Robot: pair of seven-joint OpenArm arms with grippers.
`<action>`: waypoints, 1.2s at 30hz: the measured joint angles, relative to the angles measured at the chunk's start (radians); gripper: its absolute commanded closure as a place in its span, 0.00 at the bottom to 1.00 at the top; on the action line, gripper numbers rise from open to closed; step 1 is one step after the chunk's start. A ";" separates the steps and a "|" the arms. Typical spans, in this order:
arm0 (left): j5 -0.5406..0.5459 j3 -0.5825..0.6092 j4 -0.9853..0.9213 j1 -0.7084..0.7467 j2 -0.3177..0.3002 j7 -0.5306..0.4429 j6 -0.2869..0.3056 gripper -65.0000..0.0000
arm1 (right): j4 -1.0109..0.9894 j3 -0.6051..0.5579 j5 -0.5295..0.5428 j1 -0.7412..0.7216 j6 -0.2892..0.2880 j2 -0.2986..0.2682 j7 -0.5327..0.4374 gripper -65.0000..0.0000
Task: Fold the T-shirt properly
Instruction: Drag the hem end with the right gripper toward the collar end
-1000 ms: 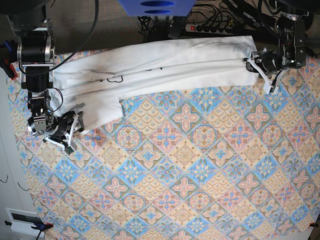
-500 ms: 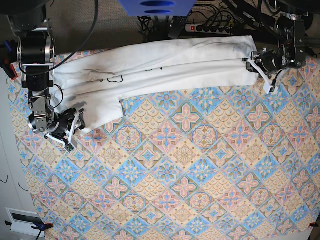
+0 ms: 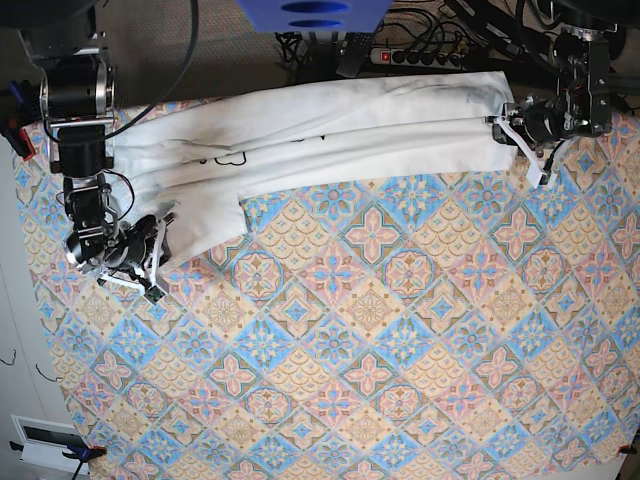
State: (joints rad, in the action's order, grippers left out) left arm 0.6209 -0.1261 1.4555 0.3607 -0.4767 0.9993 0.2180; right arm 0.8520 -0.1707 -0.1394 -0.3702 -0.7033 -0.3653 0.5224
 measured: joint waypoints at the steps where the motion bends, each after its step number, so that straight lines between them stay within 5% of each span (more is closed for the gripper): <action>1: 0.000 0.000 0.000 -0.003 0.000 0.001 0.000 0.78 | 0.054 0.001 0.007 0.014 -0.001 -0.002 0.014 0.99; 11: -0.004 0.000 -0.001 -0.003 0.000 0.003 0.000 0.78 | 0.440 0.172 0.009 0.175 0.001 -0.004 0.202 0.99; 21: -0.003 0.000 -0.002 -0.006 0.000 0.006 0.000 0.78 | 0.666 0.276 0.009 0.440 -0.001 -0.005 0.249 0.99; 36: 0.000 0.000 -0.002 -0.006 0.000 0.007 0.000 0.78 | 0.745 0.299 0.011 0.603 0.000 -0.040 0.238 0.96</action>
State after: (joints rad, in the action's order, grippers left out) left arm 0.6205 -0.1261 1.4536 0.3546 -0.4763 1.0065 0.2184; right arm 1.5967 0.1284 -0.1284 0.2333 -0.7033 -0.4053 0.7605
